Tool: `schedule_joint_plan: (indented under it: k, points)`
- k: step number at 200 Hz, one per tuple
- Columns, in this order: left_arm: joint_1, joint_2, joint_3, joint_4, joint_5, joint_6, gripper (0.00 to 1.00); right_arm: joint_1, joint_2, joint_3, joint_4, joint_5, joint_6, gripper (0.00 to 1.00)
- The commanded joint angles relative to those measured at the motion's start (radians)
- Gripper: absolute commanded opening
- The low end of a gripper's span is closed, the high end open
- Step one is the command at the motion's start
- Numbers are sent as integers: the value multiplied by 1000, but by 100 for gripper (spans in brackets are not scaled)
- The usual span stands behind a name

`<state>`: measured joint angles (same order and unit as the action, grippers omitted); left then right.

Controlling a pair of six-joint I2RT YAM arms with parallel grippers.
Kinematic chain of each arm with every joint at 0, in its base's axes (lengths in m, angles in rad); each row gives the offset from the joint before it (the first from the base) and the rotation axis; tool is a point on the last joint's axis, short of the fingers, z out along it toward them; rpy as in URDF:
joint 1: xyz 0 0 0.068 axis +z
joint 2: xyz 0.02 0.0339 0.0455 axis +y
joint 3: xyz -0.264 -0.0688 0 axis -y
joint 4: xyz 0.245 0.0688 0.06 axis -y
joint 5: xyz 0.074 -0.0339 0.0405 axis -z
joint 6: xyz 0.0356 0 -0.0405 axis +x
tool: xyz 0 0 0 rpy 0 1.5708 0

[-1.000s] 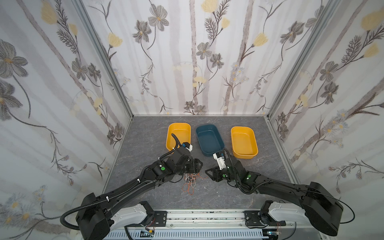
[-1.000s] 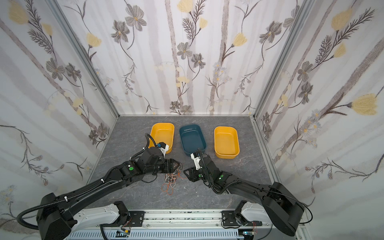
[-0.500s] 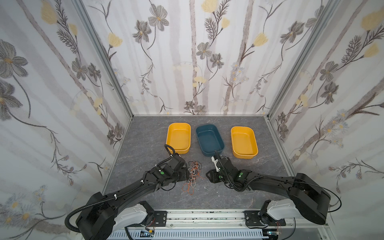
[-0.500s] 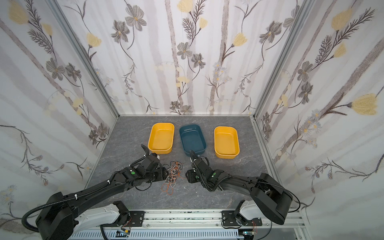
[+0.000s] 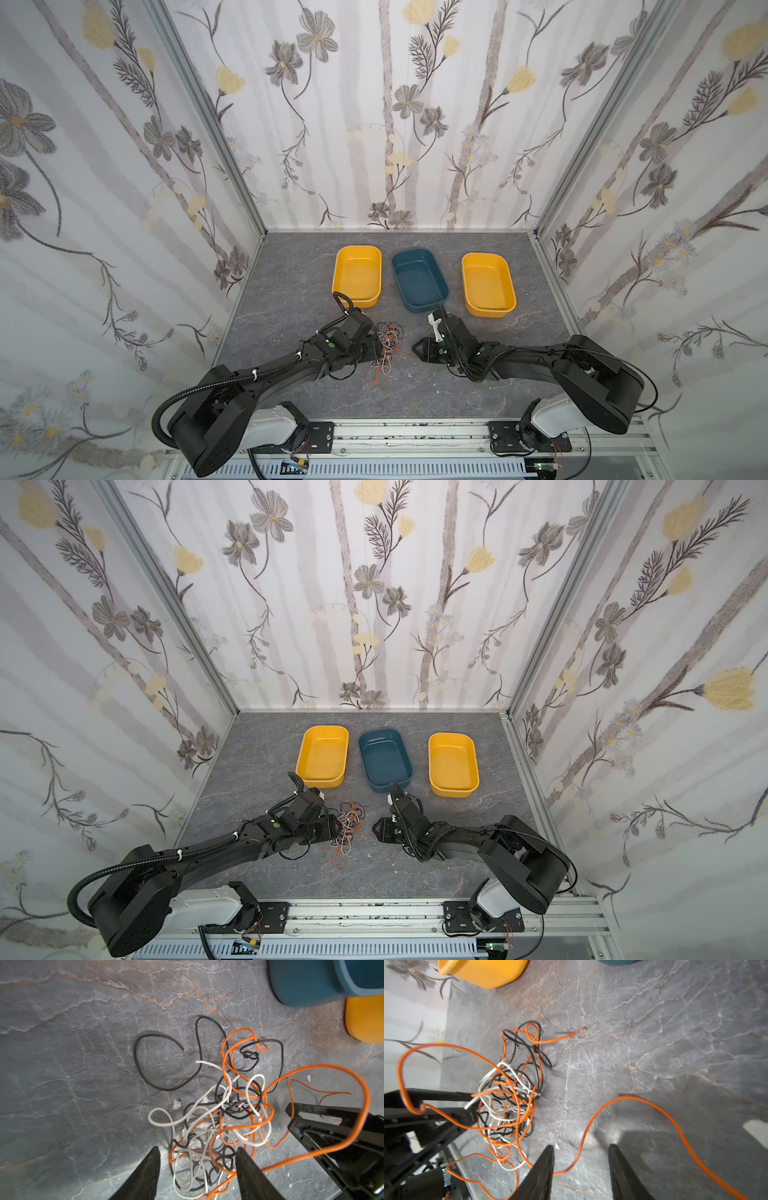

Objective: Untangle the cables

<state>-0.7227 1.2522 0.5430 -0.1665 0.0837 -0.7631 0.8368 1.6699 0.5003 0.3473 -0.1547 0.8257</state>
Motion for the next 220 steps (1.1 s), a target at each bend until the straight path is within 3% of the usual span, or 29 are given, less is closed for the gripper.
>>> schedule_joint_plan:
  k: [1,43,74,99,136,220]
  points:
    - [2,14,-15,75,5,-16,58,-1,35,24,116,-79,34,43]
    - [2,96,-31,165,41,-36,50,2,86,33,203,-151,74,31]
    - [2,141,-24,177,56,-32,38,-6,72,31,163,-99,53,10]
    - [2,139,-25,161,35,-26,29,-23,23,19,109,-34,28,1]
    - [3,111,-38,131,-4,-25,11,-54,-65,-12,27,42,-7,0]
    - [35,-27,-73,24,-68,-18,7,-191,-393,-108,-191,201,-79,0]
